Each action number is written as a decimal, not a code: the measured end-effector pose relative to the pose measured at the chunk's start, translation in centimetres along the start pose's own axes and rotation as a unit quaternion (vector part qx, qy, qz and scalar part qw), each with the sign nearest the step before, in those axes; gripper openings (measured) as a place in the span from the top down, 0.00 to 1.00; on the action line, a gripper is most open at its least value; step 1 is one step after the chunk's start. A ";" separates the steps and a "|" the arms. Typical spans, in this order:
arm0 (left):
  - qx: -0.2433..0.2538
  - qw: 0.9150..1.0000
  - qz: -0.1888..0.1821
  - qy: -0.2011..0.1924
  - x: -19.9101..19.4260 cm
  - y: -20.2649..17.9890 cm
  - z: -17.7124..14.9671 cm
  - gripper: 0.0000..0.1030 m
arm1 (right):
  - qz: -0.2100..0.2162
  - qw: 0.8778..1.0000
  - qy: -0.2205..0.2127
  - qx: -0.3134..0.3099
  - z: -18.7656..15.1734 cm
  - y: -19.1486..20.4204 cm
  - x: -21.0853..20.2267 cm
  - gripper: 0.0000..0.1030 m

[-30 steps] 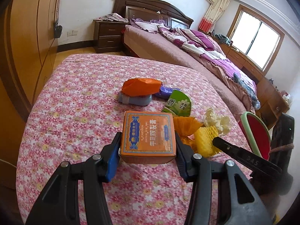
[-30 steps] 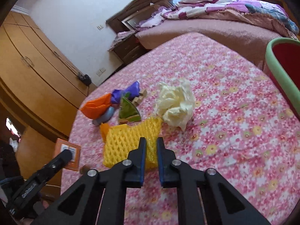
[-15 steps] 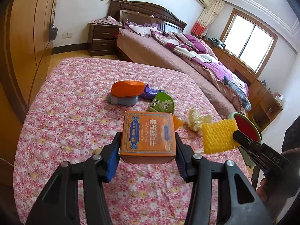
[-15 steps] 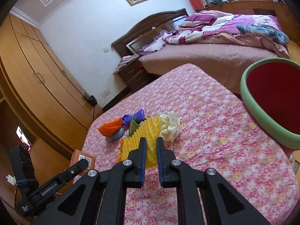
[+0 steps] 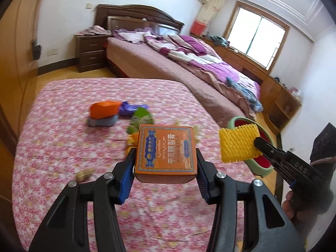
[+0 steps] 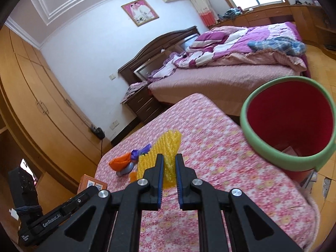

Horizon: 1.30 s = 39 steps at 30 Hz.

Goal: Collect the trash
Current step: 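Carry the small box and mesh net over the red bin and release both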

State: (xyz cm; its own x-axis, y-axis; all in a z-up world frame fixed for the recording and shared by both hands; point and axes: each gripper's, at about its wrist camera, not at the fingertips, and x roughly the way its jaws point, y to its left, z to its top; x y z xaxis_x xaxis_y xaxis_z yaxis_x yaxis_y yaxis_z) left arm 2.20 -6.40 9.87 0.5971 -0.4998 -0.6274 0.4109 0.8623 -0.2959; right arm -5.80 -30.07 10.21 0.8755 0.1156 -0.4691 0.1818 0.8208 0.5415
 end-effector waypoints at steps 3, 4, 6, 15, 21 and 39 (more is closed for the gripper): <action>0.013 1.000 -0.014 0.005 0.3 -1.5 0.2 0.49 | -0.010 1.000 -0.017 0.007 0.6 -0.8 -1.0 0.88; 0.018 1.000 -0.020 0.007 0.6 -2.1 0.4 0.49 | -0.015 1.000 -0.023 0.010 0.9 -1.1 -1.4 0.88; 0.026 0.999 -0.028 0.011 1.1 -3.2 0.6 0.49 | -0.024 0.999 -0.033 0.013 1.3 -1.8 -2.0 0.88; 0.070 0.995 -0.058 0.036 4.0 -8.5 1.6 0.49 | -0.070 0.994 -0.070 0.044 3.0 -5.9 -4.2 0.88; 0.102 0.990 -0.078 0.059 7.0 -12.1 2.0 0.49 | -0.130 0.986 -0.095 0.045 3.6 -9.2 -5.1 0.88; 0.172 0.968 -0.135 0.127 16.9 -21.6 1.4 0.49 | -0.207 0.971 -0.100 0.072 4.4 -18.4 -5.1 0.87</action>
State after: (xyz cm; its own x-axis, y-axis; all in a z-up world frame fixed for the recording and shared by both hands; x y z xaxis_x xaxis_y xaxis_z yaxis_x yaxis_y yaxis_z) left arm 4.32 -33.58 6.67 0.2654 -0.6286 -0.7311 0.7590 0.6038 -0.2436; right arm -11.62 -48.16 5.69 0.7809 -0.3297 -0.5306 0.5845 0.6852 0.4345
